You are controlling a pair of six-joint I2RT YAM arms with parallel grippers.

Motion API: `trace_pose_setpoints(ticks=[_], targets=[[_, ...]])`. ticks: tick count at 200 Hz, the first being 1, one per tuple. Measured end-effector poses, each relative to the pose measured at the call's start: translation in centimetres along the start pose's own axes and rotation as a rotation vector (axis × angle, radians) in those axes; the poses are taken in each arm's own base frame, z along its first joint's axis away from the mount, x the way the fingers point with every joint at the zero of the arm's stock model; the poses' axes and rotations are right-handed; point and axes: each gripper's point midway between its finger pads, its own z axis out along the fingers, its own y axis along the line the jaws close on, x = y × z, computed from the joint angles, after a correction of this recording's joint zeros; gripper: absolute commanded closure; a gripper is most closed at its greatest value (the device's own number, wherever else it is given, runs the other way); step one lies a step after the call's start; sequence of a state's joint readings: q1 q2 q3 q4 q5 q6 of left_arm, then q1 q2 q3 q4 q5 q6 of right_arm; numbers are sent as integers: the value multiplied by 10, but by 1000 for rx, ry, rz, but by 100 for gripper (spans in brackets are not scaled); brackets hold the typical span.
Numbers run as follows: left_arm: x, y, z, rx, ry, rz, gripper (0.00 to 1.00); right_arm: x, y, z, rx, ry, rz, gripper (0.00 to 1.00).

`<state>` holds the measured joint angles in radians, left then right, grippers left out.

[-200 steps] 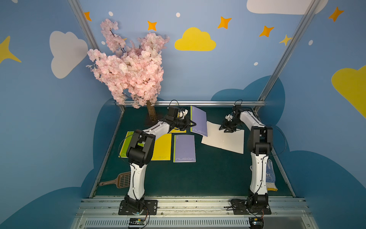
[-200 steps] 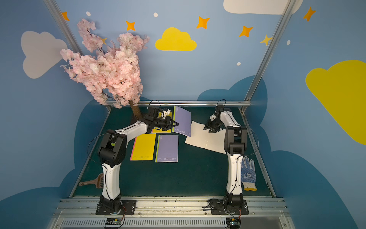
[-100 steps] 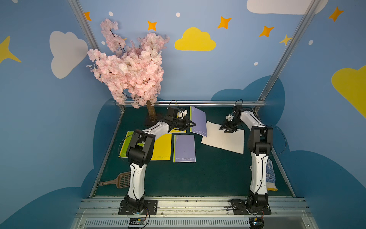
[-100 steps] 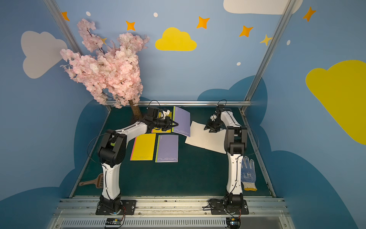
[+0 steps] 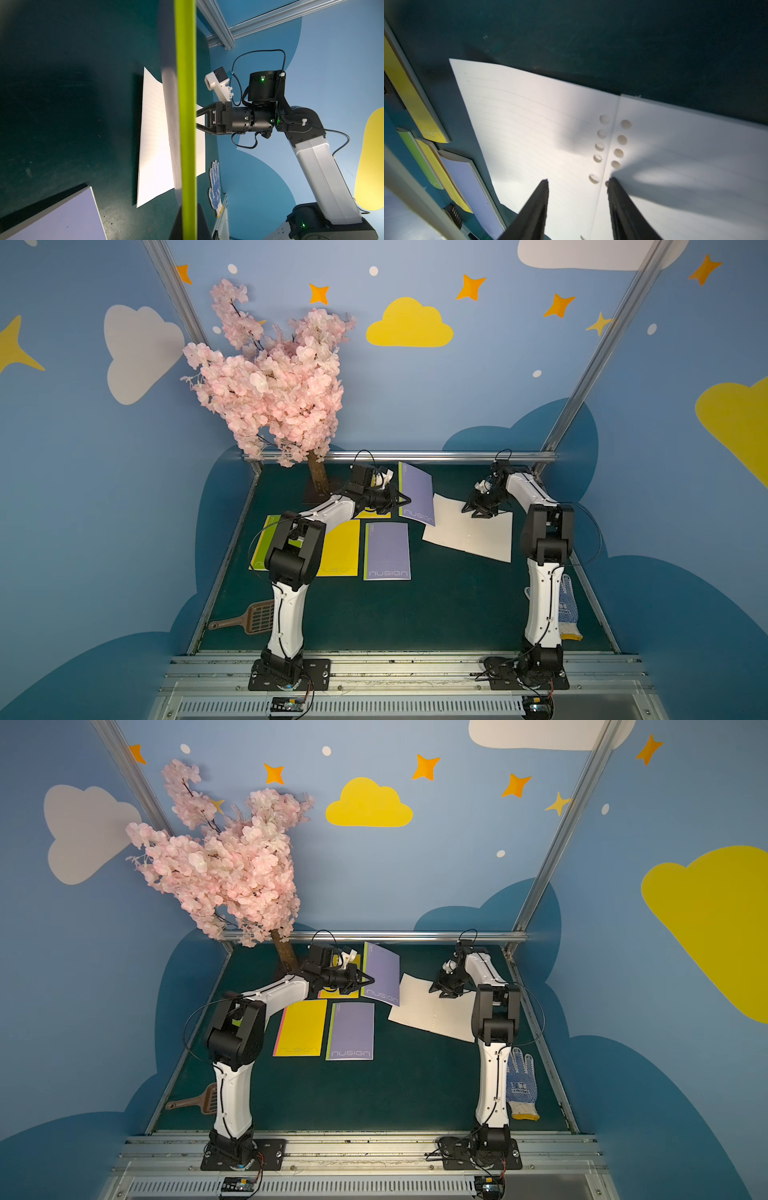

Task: Close the notebook
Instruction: Move the notebook to the center of the board.

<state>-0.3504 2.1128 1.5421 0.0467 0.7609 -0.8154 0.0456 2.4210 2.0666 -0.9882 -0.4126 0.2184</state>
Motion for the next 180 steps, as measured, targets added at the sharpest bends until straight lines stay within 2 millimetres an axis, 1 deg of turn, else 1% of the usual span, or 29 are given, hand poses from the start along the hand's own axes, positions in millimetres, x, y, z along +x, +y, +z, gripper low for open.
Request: trace_pose_setpoints(ticks=[67, 104, 134, 180], targets=[[0, -1, 0, 6, 1, 0, 97, 6, 2, 2, 59, 34, -49, 50], [4, 4, 1, 2, 7, -8, 97, 8, 5, 5, 110, 52, -89, 50], [4, 5, 0, 2, 5, -9, 97, 10, 7, 6, 144, 57, -117, 50], [5, 6, 0, 2, 6, -15, 97, 10, 8, 7, 154, 75, -126, 50]])
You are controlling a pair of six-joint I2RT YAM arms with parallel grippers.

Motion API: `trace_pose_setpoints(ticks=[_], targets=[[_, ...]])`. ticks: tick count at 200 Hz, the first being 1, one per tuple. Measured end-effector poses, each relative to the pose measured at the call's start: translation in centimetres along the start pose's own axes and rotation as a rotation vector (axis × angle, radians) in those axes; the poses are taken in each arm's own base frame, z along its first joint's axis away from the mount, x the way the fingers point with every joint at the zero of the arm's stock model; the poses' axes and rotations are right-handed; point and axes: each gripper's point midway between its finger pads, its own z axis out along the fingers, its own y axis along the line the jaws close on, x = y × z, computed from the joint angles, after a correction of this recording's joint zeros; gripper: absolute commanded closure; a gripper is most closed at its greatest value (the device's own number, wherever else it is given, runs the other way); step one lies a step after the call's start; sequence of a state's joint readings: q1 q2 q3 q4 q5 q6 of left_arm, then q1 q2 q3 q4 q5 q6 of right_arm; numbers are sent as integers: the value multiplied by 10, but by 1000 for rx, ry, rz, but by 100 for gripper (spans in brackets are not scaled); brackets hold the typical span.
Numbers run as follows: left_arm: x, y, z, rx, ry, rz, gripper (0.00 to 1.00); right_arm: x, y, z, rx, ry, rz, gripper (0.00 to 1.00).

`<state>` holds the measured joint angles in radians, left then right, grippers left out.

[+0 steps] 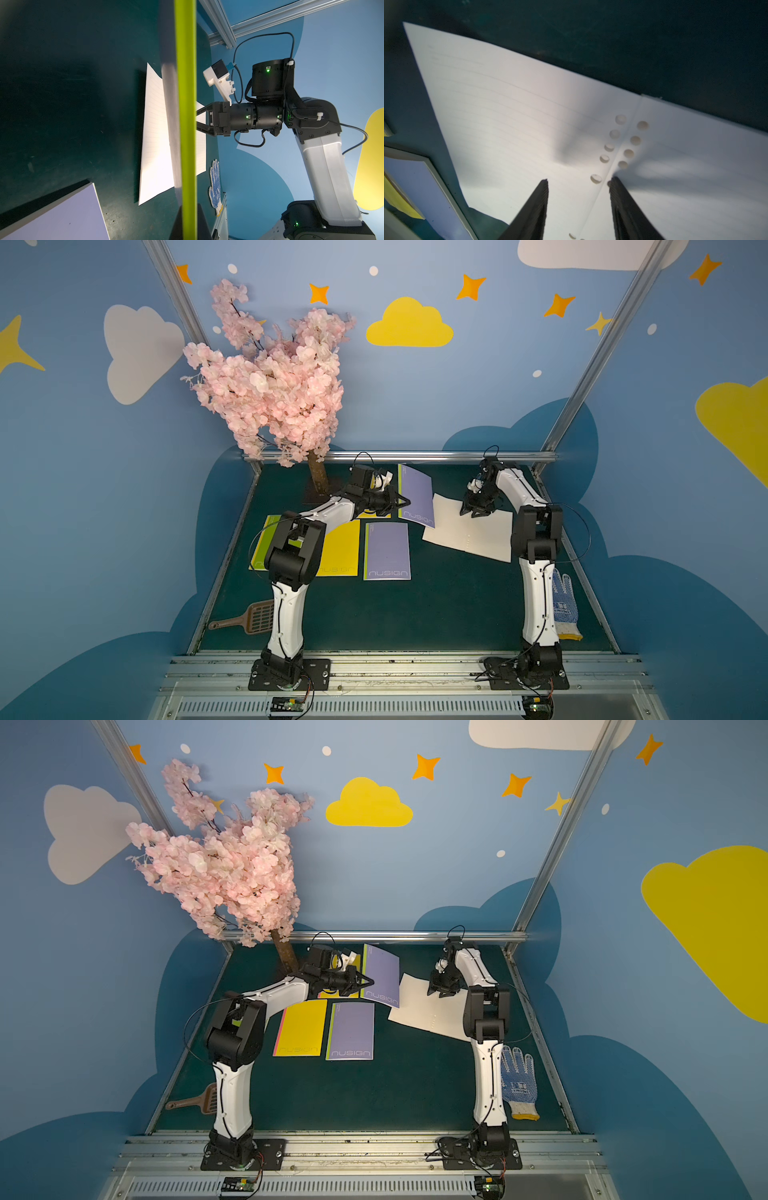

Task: Close the notebook
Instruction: Move the notebook to the center of the board.

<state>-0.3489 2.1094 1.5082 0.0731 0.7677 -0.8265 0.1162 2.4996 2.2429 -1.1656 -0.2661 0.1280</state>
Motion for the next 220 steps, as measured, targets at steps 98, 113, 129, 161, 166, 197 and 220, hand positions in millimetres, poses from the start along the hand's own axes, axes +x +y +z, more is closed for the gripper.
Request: trace_pose_setpoints(ticks=[98, 113, 129, 161, 166, 197, 220], targets=[[1, 0, 0, 2, 2, -8, 97, 16, 7, 2, 5, 78, -34, 50], [1, 0, 0, 3, 3, -8, 97, 24, 9, 2, 6, 100, -35, 50], [1, -1, 0, 4, 4, -9, 97, 33, 10, 2, 5, 126, -33, 50], [2, -1, 0, 8, 8, -9, 97, 51, 11, 3, 5, 169, -27, 51], [2, -2, -1, 9, 8, -9, 97, 54, 11, 3, 4, 175, -26, 51], [0, -5, -1, 17, 8, -4, 97, 72, 13, 3, -7, 214, -18, 51], [0, -6, -1, 19, 8, -6, 97, 86, 16, 4, -26, 242, -18, 52]])
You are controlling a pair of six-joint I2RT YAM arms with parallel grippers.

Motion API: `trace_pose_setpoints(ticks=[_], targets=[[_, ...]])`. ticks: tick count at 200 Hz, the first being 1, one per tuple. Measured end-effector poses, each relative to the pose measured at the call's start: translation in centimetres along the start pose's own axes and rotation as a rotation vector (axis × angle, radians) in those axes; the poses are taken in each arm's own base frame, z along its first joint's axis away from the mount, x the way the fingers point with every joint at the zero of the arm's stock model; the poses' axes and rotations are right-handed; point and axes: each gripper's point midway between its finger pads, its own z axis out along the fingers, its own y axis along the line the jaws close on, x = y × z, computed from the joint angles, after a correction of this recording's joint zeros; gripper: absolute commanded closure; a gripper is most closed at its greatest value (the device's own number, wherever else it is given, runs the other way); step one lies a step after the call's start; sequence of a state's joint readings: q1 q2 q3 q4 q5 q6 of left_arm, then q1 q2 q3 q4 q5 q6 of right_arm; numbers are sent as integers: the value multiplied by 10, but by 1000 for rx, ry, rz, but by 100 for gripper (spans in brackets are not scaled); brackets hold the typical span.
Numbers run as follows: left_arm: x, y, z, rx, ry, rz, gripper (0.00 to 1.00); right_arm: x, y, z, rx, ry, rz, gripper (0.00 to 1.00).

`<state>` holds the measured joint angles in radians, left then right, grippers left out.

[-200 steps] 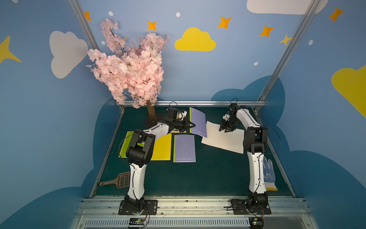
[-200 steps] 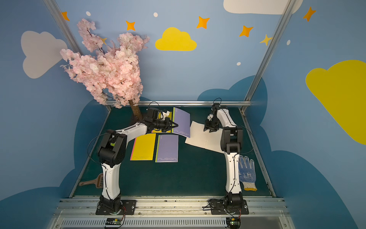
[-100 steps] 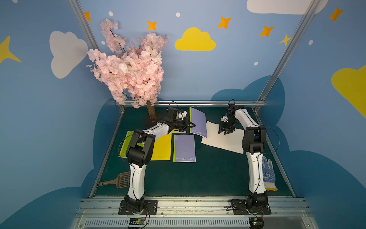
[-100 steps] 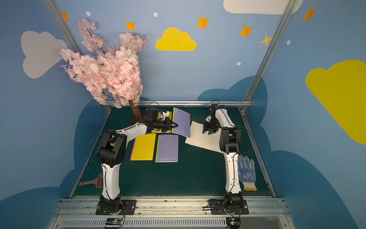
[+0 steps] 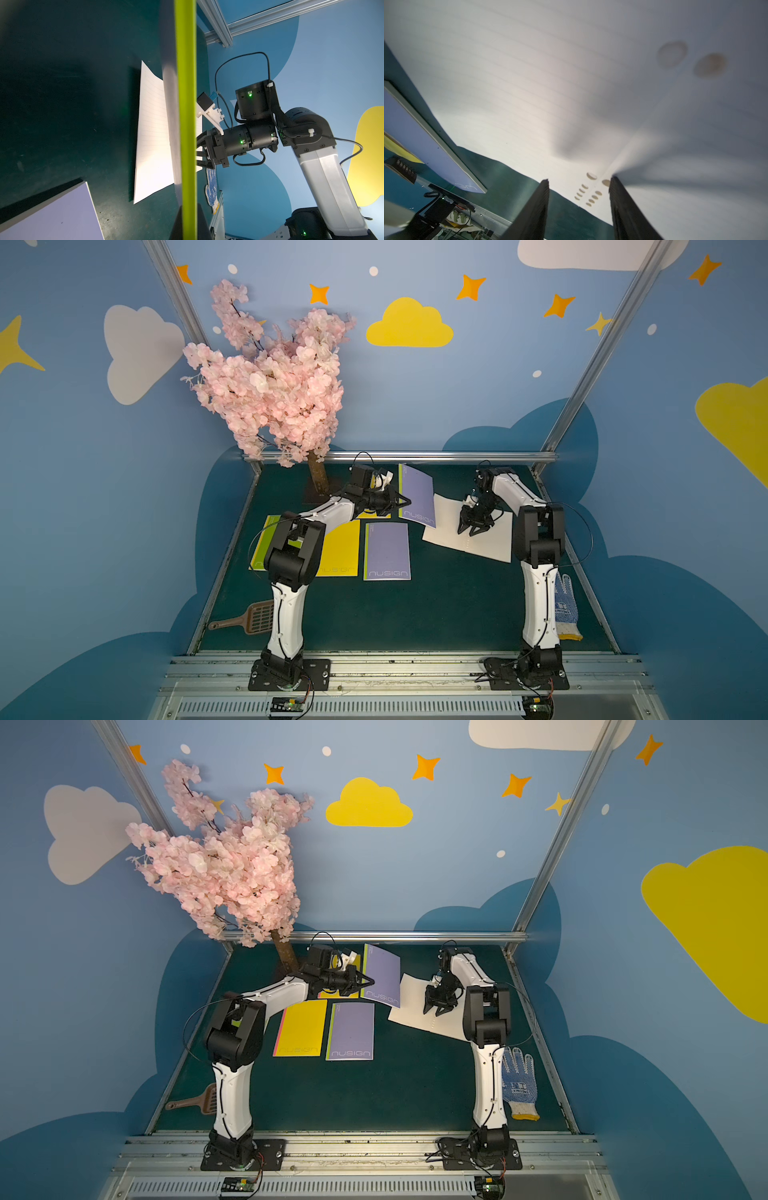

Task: Close the notebook
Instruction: Move the notebook to the center of the board.

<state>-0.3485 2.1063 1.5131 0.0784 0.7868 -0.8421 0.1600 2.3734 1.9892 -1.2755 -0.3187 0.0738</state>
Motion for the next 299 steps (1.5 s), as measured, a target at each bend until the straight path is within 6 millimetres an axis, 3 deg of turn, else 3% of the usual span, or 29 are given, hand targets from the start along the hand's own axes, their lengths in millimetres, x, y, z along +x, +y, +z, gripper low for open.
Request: trace_pose_setpoints(ticks=[106, 167, 299], targets=[[-1, -1, 0, 3, -1, 2, 97, 21, 11, 9, -12, 26, -23, 53], [-12, -4, 7, 23, -12, 11, 97, 49, 13, 18, -1, 89, -22, 53], [-31, 21, 31, 43, -10, -44, 97, 104, 18, 34, 33, 205, 17, 52]])
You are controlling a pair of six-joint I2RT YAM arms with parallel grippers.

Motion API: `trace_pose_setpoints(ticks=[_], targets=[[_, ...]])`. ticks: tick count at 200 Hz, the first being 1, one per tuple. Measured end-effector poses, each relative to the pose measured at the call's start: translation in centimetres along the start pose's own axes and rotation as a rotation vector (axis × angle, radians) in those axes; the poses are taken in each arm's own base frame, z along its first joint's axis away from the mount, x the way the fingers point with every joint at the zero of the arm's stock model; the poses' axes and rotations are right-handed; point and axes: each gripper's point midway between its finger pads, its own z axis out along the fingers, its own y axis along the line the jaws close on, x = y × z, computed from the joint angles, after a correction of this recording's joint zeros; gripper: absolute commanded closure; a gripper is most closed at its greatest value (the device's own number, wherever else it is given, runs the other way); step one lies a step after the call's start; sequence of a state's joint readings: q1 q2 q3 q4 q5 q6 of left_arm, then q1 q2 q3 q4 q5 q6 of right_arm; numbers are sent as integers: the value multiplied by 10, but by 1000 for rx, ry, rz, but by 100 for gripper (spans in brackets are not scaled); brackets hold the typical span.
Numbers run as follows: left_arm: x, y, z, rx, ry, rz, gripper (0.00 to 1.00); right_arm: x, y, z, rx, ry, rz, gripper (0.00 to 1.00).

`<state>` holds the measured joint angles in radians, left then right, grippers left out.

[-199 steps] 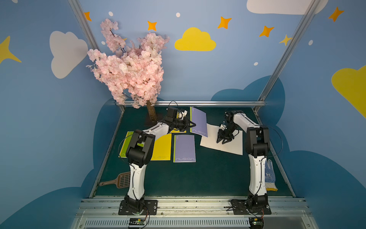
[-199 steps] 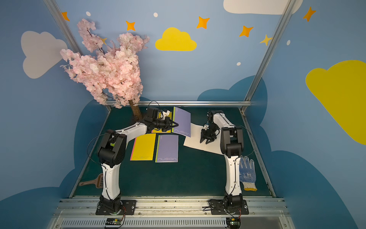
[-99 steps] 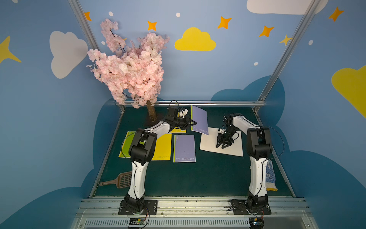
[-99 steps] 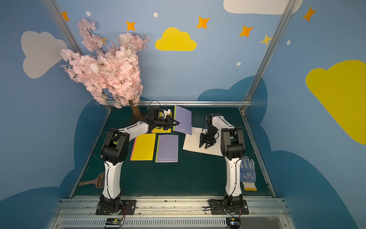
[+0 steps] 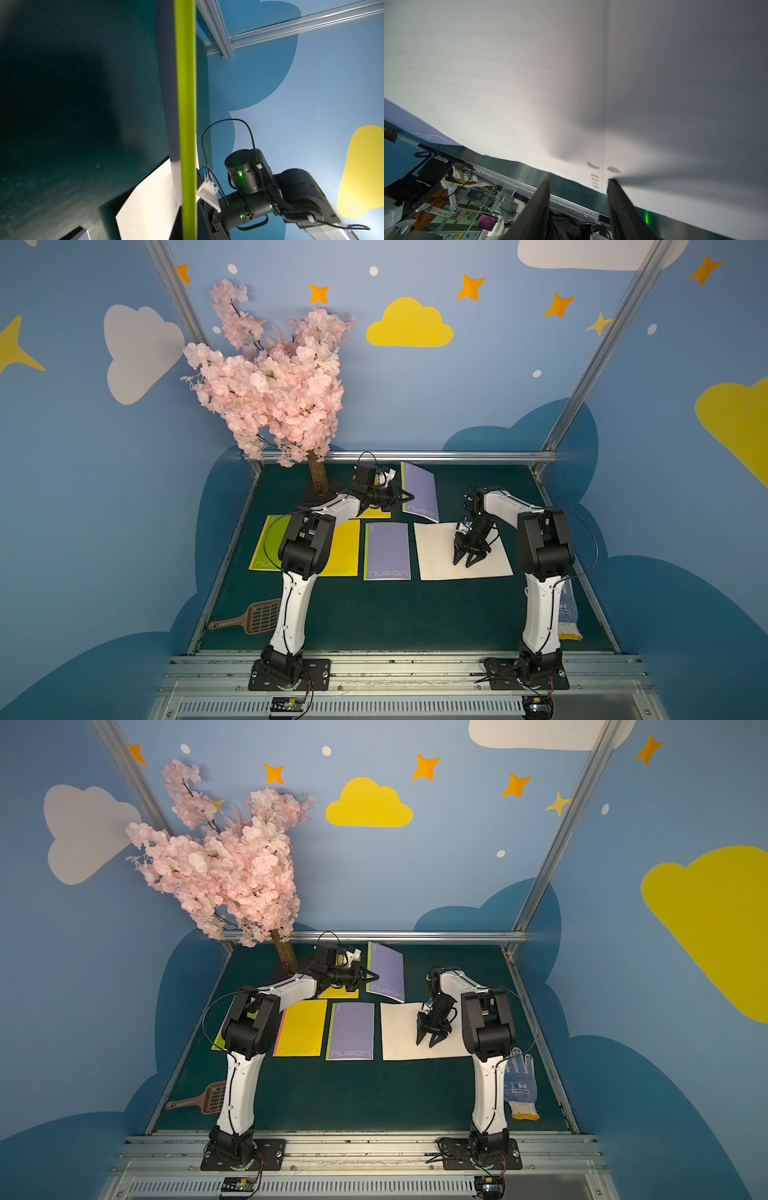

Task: Close the notebook
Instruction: Move the notebook to the center of the board, then place the notebook at the center of the board.

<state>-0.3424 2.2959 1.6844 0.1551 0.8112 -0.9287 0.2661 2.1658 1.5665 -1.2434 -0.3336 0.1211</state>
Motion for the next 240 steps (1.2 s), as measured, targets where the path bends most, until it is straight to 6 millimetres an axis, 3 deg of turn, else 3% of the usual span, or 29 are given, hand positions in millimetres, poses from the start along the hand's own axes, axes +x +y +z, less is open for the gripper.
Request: trace_pose_setpoints(ticks=[44, 121, 173, 240], targets=[[-7, 10, 9, 5, -3, -12, 97, 12, 3, 7, 10, 26, 9, 52], [-25, 15, 22, 15, -12, 2, 97, 12, 5, 7, 16, 22, 14, 52], [-21, 37, 30, -11, 7, -39, 97, 9, 9, 5, 6, -5, 3, 51], [-18, 42, 30, -38, 19, -60, 87, 0, 29, -15, -68, -117, -50, 51]])
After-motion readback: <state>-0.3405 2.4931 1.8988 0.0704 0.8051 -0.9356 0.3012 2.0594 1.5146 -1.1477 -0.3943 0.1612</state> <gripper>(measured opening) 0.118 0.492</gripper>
